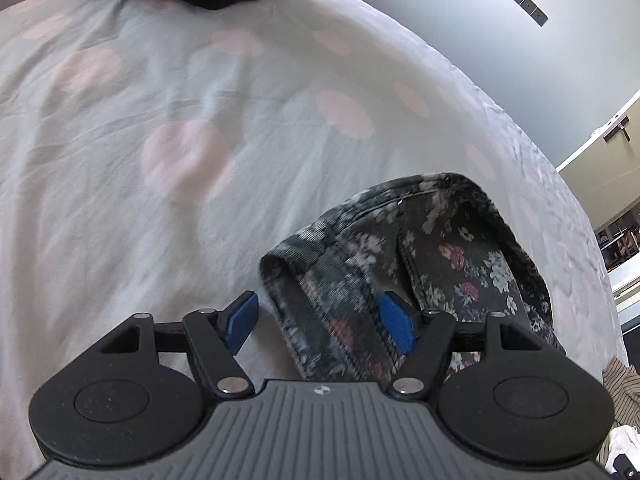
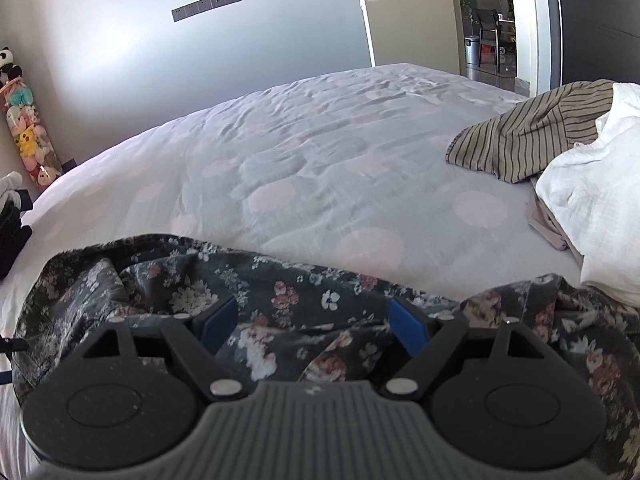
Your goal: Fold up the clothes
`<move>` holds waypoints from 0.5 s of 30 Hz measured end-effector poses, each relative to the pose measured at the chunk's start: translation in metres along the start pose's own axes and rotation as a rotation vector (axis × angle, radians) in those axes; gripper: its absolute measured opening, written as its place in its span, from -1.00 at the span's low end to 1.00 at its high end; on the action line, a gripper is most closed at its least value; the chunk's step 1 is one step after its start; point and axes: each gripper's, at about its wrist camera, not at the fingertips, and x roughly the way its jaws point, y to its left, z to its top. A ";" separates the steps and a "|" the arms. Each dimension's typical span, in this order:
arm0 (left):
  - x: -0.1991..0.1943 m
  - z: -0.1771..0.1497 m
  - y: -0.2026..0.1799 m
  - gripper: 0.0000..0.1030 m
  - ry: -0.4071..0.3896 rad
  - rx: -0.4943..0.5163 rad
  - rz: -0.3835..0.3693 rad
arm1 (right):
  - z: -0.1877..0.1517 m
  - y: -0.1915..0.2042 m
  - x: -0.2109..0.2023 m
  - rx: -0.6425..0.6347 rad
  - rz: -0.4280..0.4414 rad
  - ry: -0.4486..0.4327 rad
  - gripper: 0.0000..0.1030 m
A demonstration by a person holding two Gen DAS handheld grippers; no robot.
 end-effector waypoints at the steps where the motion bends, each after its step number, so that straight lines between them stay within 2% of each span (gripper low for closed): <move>1: 0.002 0.000 -0.002 0.35 -0.004 0.004 0.002 | 0.007 -0.006 0.005 0.006 -0.005 0.006 0.61; 4: 0.004 -0.002 -0.006 0.12 -0.017 0.042 0.010 | 0.030 -0.040 0.027 0.032 -0.028 0.084 0.57; 6: 0.005 -0.002 -0.007 -0.18 -0.021 0.056 0.005 | 0.044 -0.065 0.043 0.052 -0.046 0.144 0.57; 8: 0.006 -0.002 -0.009 -0.31 -0.022 0.058 -0.001 | 0.050 -0.088 0.061 0.080 -0.040 0.238 0.52; 10: 0.006 -0.002 -0.011 -0.38 -0.029 0.068 0.001 | 0.050 -0.102 0.078 0.066 0.004 0.336 0.51; 12: 0.005 -0.003 -0.015 -0.44 -0.040 0.078 0.002 | 0.044 -0.102 0.089 0.027 0.028 0.389 0.51; 14: 0.004 -0.002 -0.017 -0.46 -0.051 0.084 0.003 | 0.038 -0.098 0.098 -0.023 0.035 0.422 0.33; 15: 0.001 -0.001 -0.017 -0.47 -0.058 0.080 0.001 | 0.038 -0.094 0.098 -0.044 0.044 0.415 0.00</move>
